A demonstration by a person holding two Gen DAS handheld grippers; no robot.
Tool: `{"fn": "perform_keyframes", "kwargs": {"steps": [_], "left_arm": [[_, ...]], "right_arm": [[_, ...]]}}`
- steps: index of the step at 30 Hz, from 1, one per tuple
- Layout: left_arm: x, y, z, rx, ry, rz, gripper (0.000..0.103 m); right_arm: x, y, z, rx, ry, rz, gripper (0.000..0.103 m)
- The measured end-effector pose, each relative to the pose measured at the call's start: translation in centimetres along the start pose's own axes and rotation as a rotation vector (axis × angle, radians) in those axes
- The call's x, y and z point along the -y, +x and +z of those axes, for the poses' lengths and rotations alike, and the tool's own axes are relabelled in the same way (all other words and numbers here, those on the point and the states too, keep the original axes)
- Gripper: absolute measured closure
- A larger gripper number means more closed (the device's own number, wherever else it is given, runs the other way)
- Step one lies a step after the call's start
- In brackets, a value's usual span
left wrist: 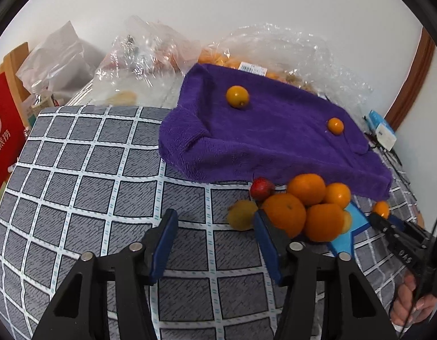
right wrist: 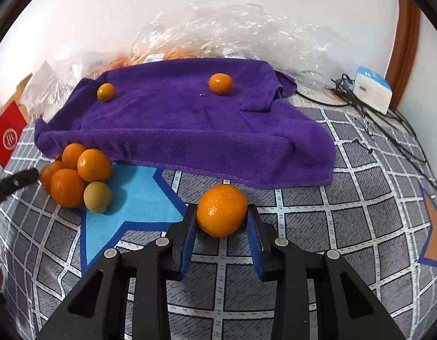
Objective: Organize fruits
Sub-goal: 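Move back to the fruit pile and grasp an orange with the right gripper, then grasp the yellow-green fruit with the left gripper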
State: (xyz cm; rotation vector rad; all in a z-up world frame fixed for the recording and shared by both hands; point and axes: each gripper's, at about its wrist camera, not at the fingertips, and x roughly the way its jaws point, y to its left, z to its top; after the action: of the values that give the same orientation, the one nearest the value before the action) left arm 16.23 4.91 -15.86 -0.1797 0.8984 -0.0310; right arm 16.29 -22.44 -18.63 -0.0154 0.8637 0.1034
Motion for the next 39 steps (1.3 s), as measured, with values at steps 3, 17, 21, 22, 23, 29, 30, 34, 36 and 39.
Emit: {"fn": "perform_keyframes", "kwargs": {"steps": [3,17,21,22,23,29,30,34,36,39], "left_arm": [[-0.3,0.6,0.3,-0.004,-0.031,-0.037,0.054],[0.3,1.0,-0.1,0.007,0.022,-0.030,0.078],[0.3,0.9,-0.4,0.044,0.021,-0.024,0.078],[0.3,0.7,-0.4,0.048,0.019,-0.031,0.078],[0.2,0.8,-0.4,0.046,0.013,-0.037,0.078],[-0.1,1.0,-0.2,0.044,-0.014,-0.053,0.077],[-0.1,0.9,-0.2,0.046,-0.012,-0.060,0.078],[0.1,0.4,-0.4,0.076,-0.003,-0.072,0.080],[0.3,0.1,-0.4,0.091,0.005,-0.086,0.080],[0.5,-0.3,-0.5,0.111,0.014,-0.091,0.080]], "right_arm": [[0.1,0.0,-0.1,0.009,0.002,0.003,0.069],[-0.1,-0.1,-0.4,0.015,0.004,-0.003,0.069],[-0.1,-0.1,-0.4,0.013,-0.002,-0.010,0.069],[-0.1,-0.1,-0.4,0.012,-0.003,-0.012,0.069],[-0.1,-0.1,-0.4,0.012,-0.002,-0.011,0.069],[-0.2,-0.1,-0.3,0.014,-0.004,-0.014,0.069],[-0.2,-0.1,-0.3,0.015,-0.004,-0.010,0.069],[-0.1,-0.6,-0.4,0.039,0.003,-0.009,0.069],[-0.1,-0.8,-0.4,0.048,0.002,-0.004,0.069],[-0.1,-0.7,-0.3,0.043,0.004,-0.014,0.069]]}}
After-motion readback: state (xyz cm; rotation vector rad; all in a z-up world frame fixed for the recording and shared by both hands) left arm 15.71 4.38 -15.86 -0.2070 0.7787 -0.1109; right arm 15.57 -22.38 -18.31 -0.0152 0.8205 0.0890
